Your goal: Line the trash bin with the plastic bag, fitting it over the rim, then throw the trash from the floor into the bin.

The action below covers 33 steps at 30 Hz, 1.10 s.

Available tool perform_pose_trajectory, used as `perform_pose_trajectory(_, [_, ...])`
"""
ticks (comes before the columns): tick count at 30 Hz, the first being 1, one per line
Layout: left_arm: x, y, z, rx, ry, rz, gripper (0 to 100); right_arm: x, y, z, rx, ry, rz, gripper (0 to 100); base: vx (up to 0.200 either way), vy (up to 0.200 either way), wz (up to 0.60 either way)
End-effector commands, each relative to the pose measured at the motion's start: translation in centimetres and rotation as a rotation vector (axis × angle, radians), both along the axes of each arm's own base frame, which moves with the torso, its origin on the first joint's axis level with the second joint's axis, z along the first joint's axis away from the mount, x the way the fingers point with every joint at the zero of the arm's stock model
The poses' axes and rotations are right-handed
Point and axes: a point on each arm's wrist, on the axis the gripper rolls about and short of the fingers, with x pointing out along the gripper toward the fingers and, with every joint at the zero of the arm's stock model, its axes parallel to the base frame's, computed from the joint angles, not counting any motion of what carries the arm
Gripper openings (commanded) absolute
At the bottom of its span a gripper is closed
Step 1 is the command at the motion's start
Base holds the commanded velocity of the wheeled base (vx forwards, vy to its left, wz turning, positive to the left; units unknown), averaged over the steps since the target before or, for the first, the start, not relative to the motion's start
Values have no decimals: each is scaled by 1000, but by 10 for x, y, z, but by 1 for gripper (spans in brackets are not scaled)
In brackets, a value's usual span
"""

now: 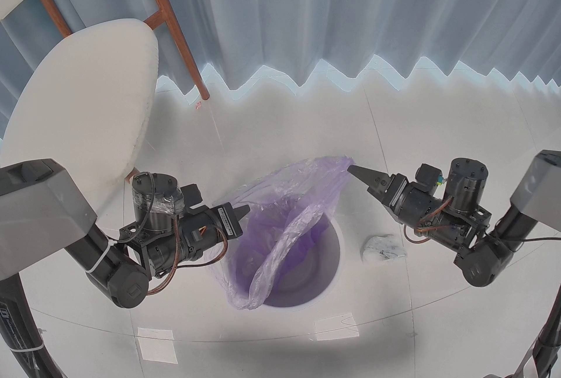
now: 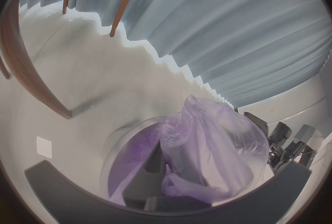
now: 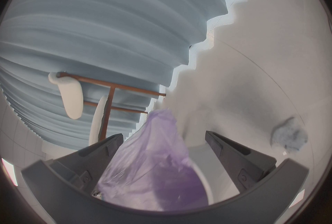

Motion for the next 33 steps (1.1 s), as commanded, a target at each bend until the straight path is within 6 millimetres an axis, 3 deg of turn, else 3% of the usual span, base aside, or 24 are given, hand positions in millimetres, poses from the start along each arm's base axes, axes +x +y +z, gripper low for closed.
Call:
perform_pose_trajectory(1, [-12, -6, 9, -7, -17, -30, 0, -63, 6, 32, -35, 24, 115, 100, 0, 0, 0])
perform_pose_trajectory(2, [-13, -6, 9, -5, -17, -32, 0, -74, 15, 29, -55, 60, 157, 100, 0, 0, 0])
perform_pose_trajectory(9, [-17, -9, 13, -9, -27, -43, 0, -93, 45, 22, -75, 86, 274, 100, 0, 0, 0])
perform_pose_trajectory(20, [-18, -9, 12, -5, -25, -44, 0, -65, 82, -7, -114, 105, 222, 100, 0, 0, 0])
perform_pose_trajectory(21, [-18, -9, 12, -5, -25, -44, 0, -64, 82, -7, -113, 104, 219, 0, 0, 0, 0])
perform_pose_trajectory(24, [-15, -7, 9, 7, -34, -38, 0, -63, 81, -3, -106, 92, 204, 0, 0, 0, 0])
perform_pose_trajectory(29, [-15, -6, 10, 10, -28, -35, 0, -77, 68, 9, -96, 88, 201, 0, 0, 0, 0])
perform_pose_trajectory(32, [-14, -5, 11, 7, -35, -30, 0, -74, 51, 17, -83, 71, 158, 0, 0, 0, 0])
perform_pose_trajectory(33, [-15, -4, 12, 8, -34, -29, 0, -65, 36, 22, -73, 64, 109, 0, 0, 0, 0])
